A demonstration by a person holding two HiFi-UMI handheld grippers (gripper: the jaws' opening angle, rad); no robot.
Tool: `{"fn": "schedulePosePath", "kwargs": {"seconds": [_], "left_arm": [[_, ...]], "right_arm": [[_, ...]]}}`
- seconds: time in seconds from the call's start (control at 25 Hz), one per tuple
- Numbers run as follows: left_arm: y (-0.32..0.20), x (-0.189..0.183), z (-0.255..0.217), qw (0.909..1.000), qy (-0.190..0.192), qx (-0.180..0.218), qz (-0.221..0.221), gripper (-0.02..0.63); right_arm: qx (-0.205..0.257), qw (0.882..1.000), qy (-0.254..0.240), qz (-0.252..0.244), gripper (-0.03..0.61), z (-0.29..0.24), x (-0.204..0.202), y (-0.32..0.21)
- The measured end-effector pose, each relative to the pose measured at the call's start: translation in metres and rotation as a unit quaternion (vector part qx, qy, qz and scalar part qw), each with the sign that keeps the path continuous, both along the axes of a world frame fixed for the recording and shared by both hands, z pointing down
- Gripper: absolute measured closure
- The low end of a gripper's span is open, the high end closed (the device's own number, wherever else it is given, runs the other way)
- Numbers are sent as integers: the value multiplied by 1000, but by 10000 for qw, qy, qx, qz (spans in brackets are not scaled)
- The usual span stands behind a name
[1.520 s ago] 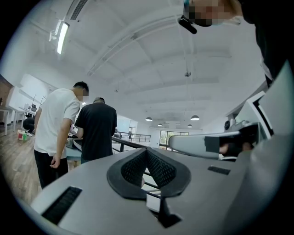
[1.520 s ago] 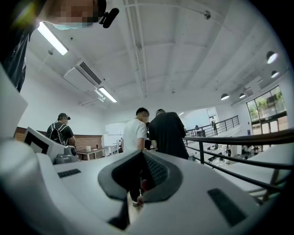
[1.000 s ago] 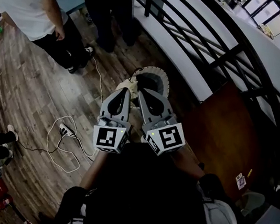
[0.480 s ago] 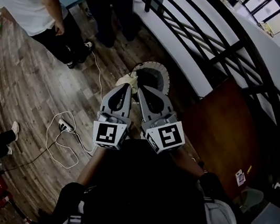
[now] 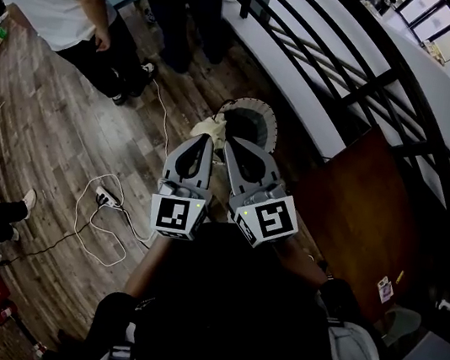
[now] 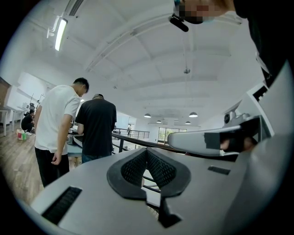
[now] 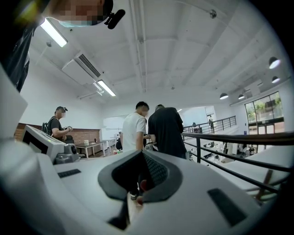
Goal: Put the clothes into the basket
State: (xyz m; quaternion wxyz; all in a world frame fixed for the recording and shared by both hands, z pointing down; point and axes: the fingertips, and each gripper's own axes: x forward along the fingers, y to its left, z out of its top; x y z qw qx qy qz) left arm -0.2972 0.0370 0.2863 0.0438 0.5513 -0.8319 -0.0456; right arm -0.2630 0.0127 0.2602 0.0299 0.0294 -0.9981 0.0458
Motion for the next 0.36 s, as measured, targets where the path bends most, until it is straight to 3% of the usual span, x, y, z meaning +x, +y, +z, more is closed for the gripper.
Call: {"fn": "schedulePosePath", "kwargs": {"seconds": [0.36], "left_arm": [[11,-9,2,9998,22,-10,-178,603]], "right_arm": [[26,9999,-7,-117,569,0,-9,7]]}}
